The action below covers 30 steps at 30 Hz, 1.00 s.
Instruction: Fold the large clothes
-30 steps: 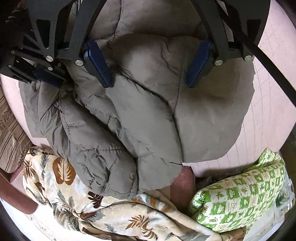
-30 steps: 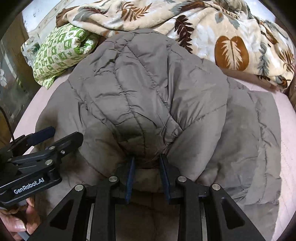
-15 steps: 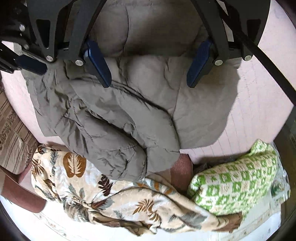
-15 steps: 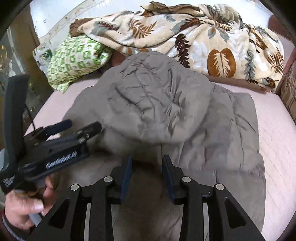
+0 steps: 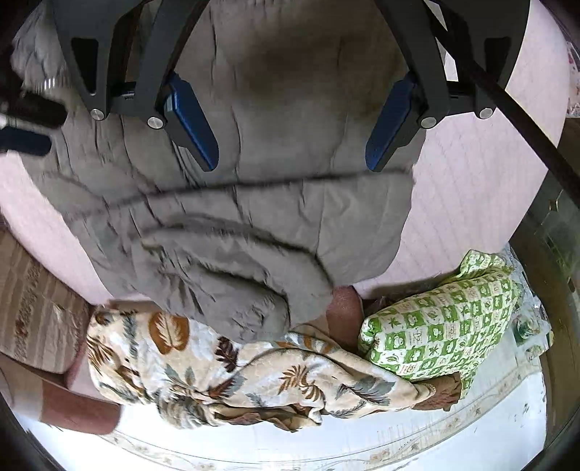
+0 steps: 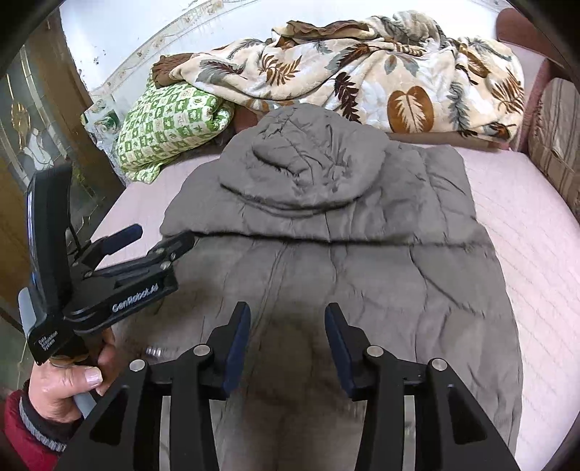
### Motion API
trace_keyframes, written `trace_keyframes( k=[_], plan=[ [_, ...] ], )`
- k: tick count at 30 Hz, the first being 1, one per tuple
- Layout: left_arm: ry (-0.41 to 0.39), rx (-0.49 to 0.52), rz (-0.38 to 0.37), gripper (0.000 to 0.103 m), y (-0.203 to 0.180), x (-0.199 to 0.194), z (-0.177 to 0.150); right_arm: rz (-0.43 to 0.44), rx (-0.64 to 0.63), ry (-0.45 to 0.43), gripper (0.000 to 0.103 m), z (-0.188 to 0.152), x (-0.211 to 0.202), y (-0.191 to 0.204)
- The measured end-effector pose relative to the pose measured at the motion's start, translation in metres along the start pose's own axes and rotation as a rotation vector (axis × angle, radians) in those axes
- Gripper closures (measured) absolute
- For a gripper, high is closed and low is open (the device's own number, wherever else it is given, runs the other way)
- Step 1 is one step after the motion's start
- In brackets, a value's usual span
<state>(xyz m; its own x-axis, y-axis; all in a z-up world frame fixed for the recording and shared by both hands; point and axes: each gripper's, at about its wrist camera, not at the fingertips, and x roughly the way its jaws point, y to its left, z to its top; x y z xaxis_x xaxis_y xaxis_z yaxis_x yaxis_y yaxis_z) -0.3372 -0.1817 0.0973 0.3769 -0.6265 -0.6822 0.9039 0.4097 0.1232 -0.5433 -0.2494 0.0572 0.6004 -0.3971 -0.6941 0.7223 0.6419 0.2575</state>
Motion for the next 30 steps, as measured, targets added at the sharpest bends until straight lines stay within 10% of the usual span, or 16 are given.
trace_keyframes(
  k=[18, 30],
  plan=[
    [0.037, -0.185, 0.065, 0.021, 0.053, -0.105, -0.165, 0.007, 0.076, -0.038, 0.049, -0.14, -0.084, -0.019],
    [0.107, -0.192, 0.126, 0.02, 0.055, -0.104, -0.196, -0.02, 0.095, -0.023, 0.049, -0.185, -0.076, -0.038]
  ],
)
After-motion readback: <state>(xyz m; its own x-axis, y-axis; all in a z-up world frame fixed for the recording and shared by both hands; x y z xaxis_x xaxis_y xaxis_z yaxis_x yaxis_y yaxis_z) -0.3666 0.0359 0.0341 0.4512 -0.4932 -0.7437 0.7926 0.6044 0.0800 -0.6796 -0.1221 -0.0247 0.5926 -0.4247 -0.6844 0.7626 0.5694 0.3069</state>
